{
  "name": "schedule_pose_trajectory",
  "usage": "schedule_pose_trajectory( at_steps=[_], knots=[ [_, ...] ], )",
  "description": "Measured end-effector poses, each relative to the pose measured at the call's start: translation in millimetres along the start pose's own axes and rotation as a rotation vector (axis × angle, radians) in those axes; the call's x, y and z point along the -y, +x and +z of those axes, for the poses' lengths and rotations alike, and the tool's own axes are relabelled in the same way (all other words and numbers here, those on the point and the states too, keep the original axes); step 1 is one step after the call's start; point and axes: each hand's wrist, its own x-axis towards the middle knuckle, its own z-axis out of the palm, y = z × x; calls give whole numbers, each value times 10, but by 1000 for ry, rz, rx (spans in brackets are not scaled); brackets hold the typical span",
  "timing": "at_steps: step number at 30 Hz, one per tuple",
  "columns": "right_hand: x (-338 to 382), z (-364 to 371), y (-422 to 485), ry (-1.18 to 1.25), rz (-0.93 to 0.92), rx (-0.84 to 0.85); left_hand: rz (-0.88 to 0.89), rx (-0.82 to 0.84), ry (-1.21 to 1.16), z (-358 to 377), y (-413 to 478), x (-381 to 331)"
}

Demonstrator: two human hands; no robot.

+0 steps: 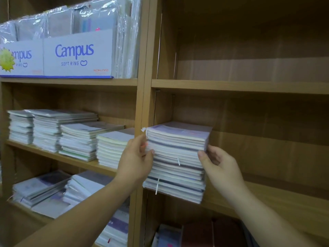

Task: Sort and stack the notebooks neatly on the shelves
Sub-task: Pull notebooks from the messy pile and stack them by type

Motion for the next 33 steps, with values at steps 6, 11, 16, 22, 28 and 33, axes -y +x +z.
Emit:
schedule_pose_trajectory(
  at_steps=[6, 11, 16, 22, 28, 33],
  knots=[
    [-338, -114, -877, -10, 7, 39, 94, 144, -43, 357, -883, 160],
    [-1050, -226, -1603, -239, 261, 365, -141, 415, -79, 887, -1768, 520],
    [-1711, -493, -1877, -407, 402, 387, -342, 557, -100, 1545, -2540, 727],
    [-2094, -873, -1948, -381, 442, 260, -537, 569, -324, 2212, -3077, 505],
    [-2221, -1701, -2206, -529, 382, 50, -571, 592, -375, 2684, -3370, 112],
    [-2663, -2378, -2268, -699, 321, -334, -443, 668, -297, 3136, -3017, -431]
  ],
)
